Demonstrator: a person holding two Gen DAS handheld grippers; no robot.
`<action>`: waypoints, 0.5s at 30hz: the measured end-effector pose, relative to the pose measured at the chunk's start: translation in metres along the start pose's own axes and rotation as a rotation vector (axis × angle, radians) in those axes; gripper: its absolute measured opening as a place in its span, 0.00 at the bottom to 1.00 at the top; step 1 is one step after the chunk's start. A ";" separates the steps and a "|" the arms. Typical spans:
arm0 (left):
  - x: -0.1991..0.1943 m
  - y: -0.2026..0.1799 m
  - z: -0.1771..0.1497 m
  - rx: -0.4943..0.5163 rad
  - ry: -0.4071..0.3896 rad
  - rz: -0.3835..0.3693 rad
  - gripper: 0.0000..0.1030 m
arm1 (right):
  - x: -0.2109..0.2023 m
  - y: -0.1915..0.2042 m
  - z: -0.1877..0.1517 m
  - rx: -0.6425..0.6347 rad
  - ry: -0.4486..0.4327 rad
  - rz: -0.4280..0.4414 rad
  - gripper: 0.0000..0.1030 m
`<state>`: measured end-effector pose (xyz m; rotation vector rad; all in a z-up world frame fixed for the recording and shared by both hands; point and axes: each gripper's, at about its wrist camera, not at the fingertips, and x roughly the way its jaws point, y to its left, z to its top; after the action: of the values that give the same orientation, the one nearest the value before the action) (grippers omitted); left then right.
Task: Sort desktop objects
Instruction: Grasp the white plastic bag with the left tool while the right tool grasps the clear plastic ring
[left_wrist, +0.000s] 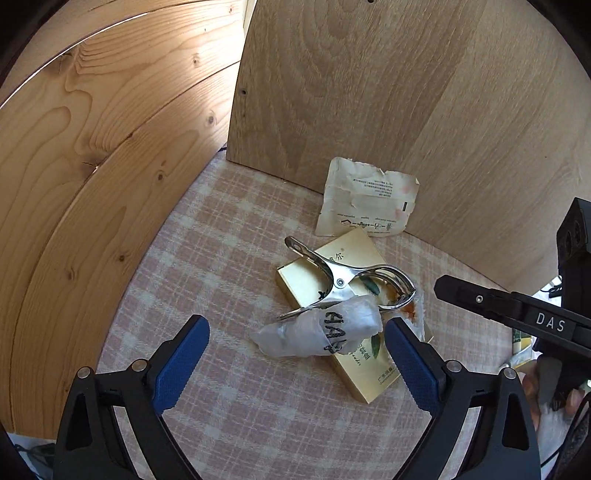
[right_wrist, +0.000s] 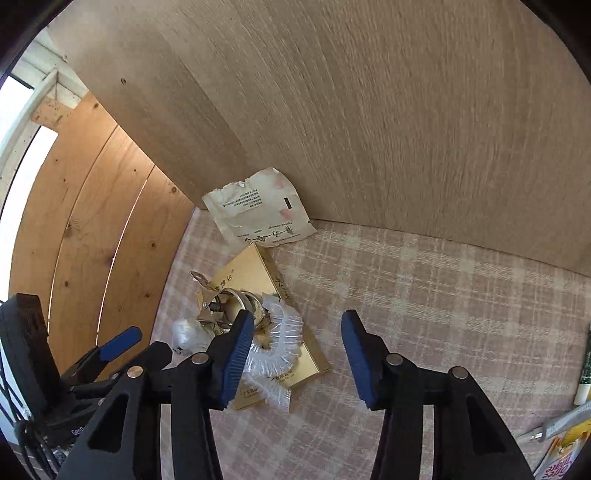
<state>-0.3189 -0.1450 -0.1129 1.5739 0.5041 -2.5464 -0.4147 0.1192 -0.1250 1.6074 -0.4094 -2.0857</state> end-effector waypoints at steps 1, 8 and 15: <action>0.004 0.000 0.000 -0.003 0.005 -0.012 0.95 | 0.006 -0.001 0.002 0.009 0.012 0.008 0.44; 0.034 -0.005 -0.002 -0.013 0.060 -0.124 0.64 | 0.033 -0.007 0.008 0.073 0.086 0.080 0.35; 0.042 -0.014 -0.018 -0.012 0.069 -0.160 0.50 | 0.034 -0.006 -0.001 0.051 0.106 0.079 0.33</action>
<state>-0.3268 -0.1227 -0.1547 1.6868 0.6774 -2.6030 -0.4219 0.1064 -0.1560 1.6950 -0.4849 -1.9365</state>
